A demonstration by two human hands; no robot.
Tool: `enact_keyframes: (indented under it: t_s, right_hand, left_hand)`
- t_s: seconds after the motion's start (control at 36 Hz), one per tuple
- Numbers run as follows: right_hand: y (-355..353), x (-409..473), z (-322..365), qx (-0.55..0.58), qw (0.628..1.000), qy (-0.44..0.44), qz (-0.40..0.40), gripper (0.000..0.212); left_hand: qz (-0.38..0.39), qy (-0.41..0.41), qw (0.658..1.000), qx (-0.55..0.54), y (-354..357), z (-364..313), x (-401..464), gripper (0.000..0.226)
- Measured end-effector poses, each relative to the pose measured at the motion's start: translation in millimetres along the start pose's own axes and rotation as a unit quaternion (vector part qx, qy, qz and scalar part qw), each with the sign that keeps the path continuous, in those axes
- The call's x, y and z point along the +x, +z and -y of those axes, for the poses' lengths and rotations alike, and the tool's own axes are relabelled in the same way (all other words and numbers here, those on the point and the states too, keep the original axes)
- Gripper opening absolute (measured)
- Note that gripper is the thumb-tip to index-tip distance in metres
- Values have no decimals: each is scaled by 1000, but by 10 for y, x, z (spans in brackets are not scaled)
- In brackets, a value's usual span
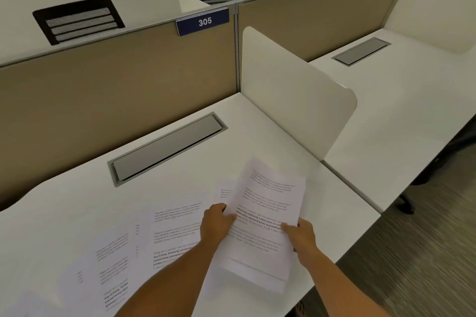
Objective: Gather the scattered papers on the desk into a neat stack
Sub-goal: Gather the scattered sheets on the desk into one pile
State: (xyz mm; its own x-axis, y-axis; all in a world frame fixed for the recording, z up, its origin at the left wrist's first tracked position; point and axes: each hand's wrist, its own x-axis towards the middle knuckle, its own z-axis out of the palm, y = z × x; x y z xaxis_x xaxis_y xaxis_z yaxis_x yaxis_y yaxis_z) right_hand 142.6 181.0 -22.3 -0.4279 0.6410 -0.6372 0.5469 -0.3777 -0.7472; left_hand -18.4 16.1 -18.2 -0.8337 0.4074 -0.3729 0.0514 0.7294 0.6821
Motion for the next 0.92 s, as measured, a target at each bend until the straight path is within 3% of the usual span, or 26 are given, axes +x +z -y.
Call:
enact_keyframes:
  t_s: [0.06,0.11,0.22,0.33,0.44,0.67,0.92]
  right_hand:
    - [65,-5,-8,-16,1000,3,-17,17]
    - [130,0,-26,-27,999,2,-29,15]
    - [237,67,-71,-55,997,6,-60,9]
    - [381,143,-38,-176,978,14,-108,27]
    - [475,184,41,-250,962,44,-104,38]
    - [587,284,124,-218,968,87,-91,39]
    - [681,360,181,-107,989,76,-74,66]
  left_hand:
    - [6,-5,1000,8,49,21,24,29]
    - [13,-5,1000,26,85,43,57,15]
    - [7,8,999,39,131,87,154,31]
    - [11,7,998,69,137,120,265,54]
    - [43,-2,997,61,144,166,355,49]
    - [66,-22,995,69,219,261,418,58]
    - [80,-33,994,66,224,277,540,76]
